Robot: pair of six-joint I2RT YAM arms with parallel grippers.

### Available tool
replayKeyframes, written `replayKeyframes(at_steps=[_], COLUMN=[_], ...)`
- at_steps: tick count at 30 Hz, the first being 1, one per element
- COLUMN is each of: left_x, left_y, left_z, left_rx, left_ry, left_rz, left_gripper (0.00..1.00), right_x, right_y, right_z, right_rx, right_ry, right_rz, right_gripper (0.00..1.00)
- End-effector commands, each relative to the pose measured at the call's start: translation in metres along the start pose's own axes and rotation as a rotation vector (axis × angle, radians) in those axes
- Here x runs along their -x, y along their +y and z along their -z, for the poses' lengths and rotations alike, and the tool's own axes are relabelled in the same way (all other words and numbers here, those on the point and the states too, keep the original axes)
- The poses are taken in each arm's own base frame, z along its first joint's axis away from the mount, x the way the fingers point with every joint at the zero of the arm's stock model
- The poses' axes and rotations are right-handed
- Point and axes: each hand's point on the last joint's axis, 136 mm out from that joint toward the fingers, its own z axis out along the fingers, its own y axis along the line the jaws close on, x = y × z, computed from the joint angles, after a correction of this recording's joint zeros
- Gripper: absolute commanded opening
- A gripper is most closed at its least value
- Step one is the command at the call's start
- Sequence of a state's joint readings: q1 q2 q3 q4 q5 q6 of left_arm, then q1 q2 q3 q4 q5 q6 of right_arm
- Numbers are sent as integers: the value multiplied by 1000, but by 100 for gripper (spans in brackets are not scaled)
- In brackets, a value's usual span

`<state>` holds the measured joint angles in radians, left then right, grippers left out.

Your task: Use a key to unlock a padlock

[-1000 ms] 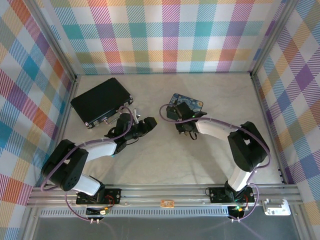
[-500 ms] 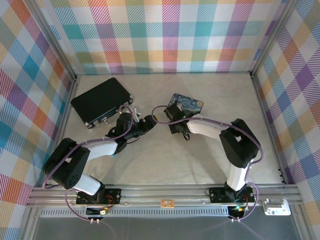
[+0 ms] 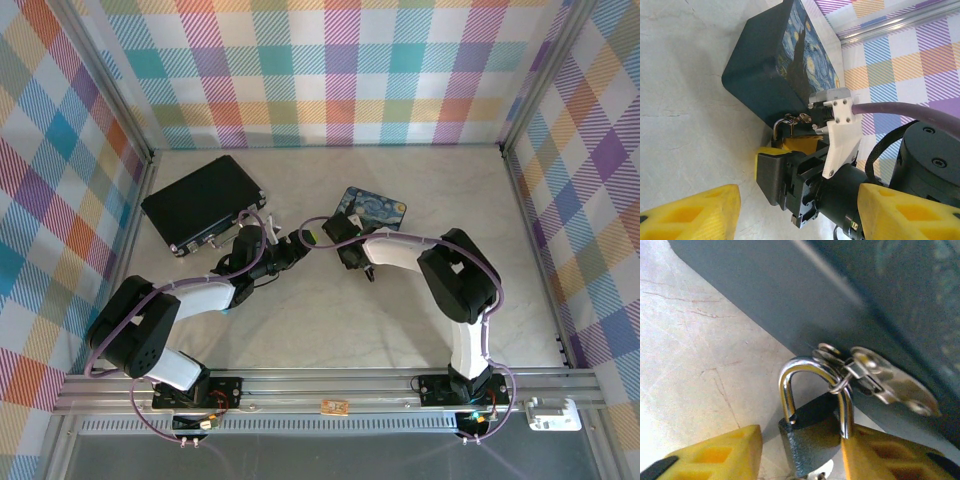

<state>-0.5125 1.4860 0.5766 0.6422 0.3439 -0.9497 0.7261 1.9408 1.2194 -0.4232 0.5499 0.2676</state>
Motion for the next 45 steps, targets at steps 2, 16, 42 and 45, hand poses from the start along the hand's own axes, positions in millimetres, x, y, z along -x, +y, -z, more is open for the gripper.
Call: replayKeyframes(at_steps=[2, 16, 42, 45], left_x=[8, 9, -17, -13], left_y=[-8, -15, -6, 0], left_z=[-3, -23, -72, -80], left_rx=[-26, -136, -150, -121], left_ry=[-13, -24, 22, -7], left_rz=[-9, 17, 114, 141], left_gripper=[63, 63, 48, 43], right_x=[1, -1, 32, 33], right_y=[-2, 6, 13, 18], right_z=[-8, 17, 23, 21], right_rx=[12, 330, 618, 668], right_ry=[9, 16, -14, 16], right_rz=[-14, -79, 159, 140], right_gripper=[37, 22, 2, 1])
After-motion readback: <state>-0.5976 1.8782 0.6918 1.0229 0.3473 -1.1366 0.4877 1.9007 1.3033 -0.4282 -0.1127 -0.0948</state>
